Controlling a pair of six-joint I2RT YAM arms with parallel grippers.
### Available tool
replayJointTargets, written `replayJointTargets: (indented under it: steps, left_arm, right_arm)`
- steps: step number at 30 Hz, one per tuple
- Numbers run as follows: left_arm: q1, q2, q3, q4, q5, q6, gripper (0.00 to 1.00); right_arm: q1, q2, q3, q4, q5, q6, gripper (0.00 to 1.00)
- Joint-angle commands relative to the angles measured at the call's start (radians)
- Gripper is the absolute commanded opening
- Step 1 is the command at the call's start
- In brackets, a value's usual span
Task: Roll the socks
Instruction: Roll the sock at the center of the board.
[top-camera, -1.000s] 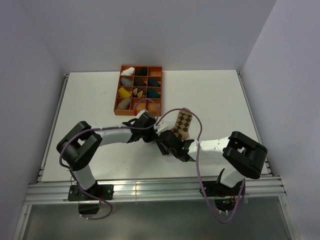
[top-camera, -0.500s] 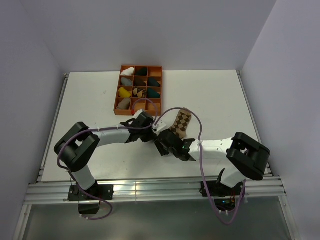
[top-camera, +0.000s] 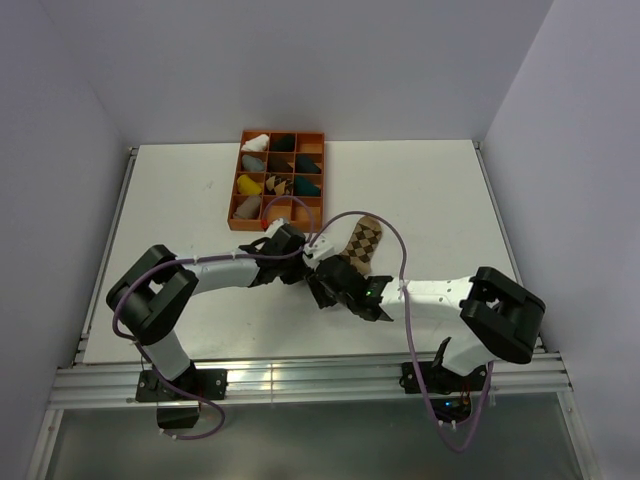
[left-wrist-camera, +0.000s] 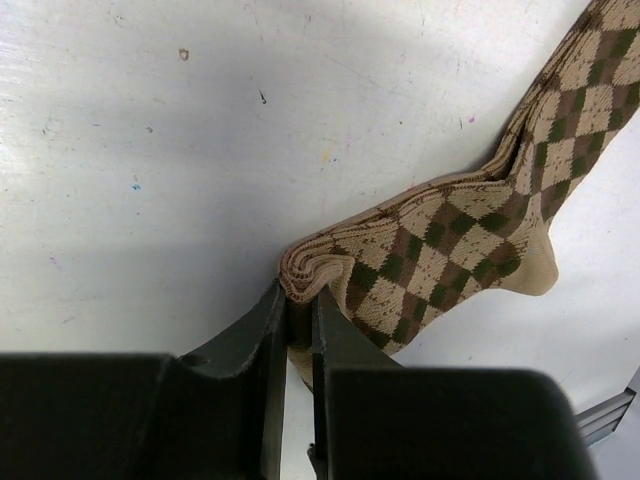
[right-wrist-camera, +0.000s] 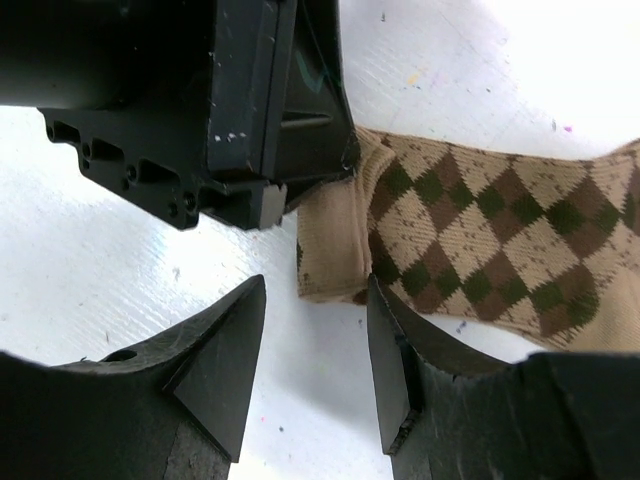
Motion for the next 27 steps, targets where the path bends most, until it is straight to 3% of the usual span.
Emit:
replayJointTargets:
  steps: [1,8,19,27]
  left_arm:
    - [-0.02,-0.018,-0.002,-0.031,-0.016,0.032,0.0]
    - [-0.022,-0.004,0.009,-0.04,-0.012,0.033,0.0]
    - [-0.022,0.002,0.018,-0.042,-0.004,0.041,0.0]
    - [-0.022,0.003,0.024,-0.046,-0.001,0.038,0.0]
  right_arm:
    - [0.005,0.026,0.056,0.078,-0.008,-0.003,0.52]
    - [0.006,-0.002,0.048,0.067,0.059,-0.008,0.52]
    - [0.006,-0.094,-0.013,0.154,0.02,-0.031,0.52]
    - [0.005,-0.013,-0.013,0.185,-0.042,-0.034,0.5]
